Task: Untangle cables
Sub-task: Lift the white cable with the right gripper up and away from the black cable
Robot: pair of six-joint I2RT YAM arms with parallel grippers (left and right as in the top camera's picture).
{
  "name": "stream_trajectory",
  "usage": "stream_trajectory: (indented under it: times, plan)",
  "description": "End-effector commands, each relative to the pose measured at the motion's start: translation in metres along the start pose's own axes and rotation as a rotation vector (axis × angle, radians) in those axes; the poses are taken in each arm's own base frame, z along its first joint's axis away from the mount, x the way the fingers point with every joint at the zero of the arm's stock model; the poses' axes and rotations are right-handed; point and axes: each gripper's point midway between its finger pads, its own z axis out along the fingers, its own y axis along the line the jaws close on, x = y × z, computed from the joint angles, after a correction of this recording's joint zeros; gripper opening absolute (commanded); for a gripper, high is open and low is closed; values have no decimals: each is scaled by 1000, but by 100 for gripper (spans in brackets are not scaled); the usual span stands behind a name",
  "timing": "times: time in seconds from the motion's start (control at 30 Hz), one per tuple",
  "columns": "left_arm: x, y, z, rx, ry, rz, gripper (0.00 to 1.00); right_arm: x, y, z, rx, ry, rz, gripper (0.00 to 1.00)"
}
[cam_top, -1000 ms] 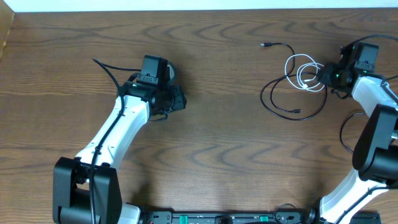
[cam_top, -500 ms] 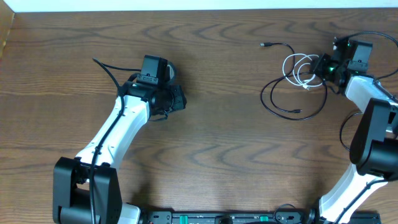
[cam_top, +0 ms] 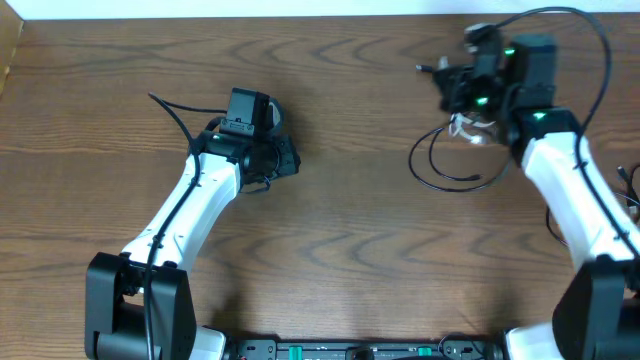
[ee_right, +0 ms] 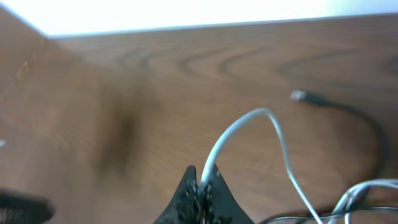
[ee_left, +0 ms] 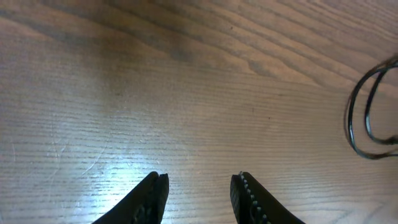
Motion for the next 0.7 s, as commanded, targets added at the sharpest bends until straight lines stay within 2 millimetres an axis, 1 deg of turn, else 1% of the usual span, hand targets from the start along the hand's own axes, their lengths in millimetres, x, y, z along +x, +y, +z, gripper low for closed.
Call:
stream_trajectory:
  times: [0.0, 0.03, 0.07, 0.1, 0.17, 0.2, 0.3, 0.37, 0.43, 0.47, 0.53, 0.6, 0.67]
  plan:
    - [-3, -5, -1, 15, -9, 15, 38, -5, 38, 0, 6, 4, -108, 1]
    - [-4, -5, -1, 16, -11, 16, 38, -6, 53, 1, -17, 7, -126, 1]
    - [-4, -5, -1, 17, -12, 16, 38, -12, 73, 1, -50, -7, -155, 1]
    - [-4, -5, -1, 16, -12, 16, 38, -18, 84, 0, -68, -23, -171, 1]
    - [-4, -5, -1, 16, -12, 16, 38, -42, 120, -7, -131, -95, -226, 1]
    - [-4, -5, -1, 16, -12, 16, 38, -58, 139, -14, -161, -144, -254, 1]
    - [-4, -5, -1, 16, -12, 16, 38, -98, 178, -35, -227, -273, -304, 1]
    - [-5, -6, -1, 18, -15, 17, 38, -115, 193, -48, -250, -327, -322, 1]
    - [-7, -6, -1, 21, -21, 19, 38, -128, 199, -58, -251, -362, -330, 1]
    - [-7, -7, -1, 23, -24, 20, 38, -132, 196, -59, -234, -372, -316, 1]
    - [-9, -8, -1, 27, -32, 22, 38, -137, 181, -58, -162, -384, -272, 1]
    - [-12, -9, -1, 32, -43, 26, 39, -135, 161, -52, -80, -365, -240, 1]
    - [-13, -10, -1, 36, -49, 27, 39, -134, 147, -51, -36, -350, -224, 1]
